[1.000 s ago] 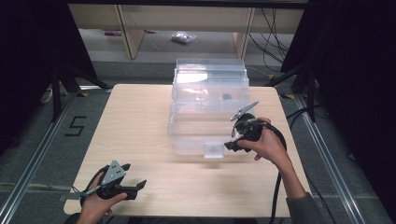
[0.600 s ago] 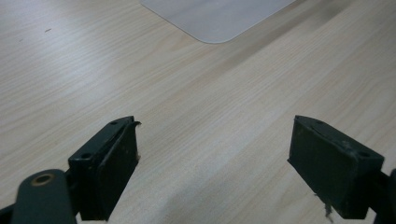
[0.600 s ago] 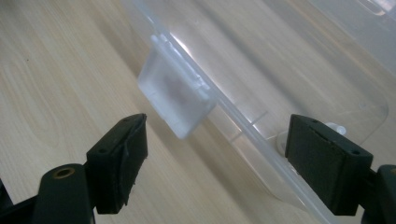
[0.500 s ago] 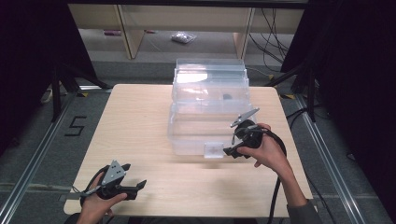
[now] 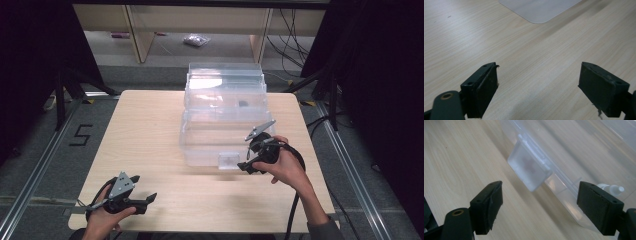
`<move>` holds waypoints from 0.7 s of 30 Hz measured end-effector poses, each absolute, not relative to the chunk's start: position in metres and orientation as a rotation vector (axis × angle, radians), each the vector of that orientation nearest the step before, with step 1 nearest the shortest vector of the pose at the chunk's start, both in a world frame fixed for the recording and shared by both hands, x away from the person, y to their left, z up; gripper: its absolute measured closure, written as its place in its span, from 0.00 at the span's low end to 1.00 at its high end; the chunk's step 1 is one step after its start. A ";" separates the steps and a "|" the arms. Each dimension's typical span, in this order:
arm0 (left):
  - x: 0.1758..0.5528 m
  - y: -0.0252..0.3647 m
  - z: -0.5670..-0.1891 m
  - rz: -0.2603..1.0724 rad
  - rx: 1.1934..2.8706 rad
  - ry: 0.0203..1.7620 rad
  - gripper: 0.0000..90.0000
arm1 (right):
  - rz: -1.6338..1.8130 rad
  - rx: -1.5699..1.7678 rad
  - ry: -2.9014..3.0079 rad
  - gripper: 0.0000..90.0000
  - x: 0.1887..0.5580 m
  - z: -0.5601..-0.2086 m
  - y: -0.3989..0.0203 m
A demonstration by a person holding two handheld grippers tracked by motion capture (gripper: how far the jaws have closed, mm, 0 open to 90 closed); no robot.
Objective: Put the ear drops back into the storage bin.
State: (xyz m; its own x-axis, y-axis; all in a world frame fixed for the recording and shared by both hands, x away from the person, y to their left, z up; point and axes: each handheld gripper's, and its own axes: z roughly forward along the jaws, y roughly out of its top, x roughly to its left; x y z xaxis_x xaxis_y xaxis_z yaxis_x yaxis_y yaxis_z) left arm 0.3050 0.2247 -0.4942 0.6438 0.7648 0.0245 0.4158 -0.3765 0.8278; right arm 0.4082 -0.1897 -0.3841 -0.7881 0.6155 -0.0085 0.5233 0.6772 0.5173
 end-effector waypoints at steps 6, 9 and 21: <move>0.305 0.224 -0.494 0.517 2.006 0.925 0.17 | 0.750 0.936 2.709 0.24 0.404 -0.385 -0.187; 0.305 0.224 -0.494 0.514 2.004 0.922 0.17 | 0.755 0.913 2.721 0.24 0.402 -0.387 -0.187; 0.305 0.224 -0.494 0.517 2.005 0.924 0.17 | 0.756 0.864 2.721 0.24 0.395 -0.395 -0.191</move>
State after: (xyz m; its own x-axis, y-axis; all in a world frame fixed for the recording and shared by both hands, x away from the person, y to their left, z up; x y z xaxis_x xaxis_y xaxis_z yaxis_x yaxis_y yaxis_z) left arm 0.3049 0.2243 -0.4944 0.6419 0.7666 0.0185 0.4170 -0.3692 0.8305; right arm 0.3947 -0.1906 -0.3954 -0.8125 0.5825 -0.0243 0.4864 0.7003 0.5225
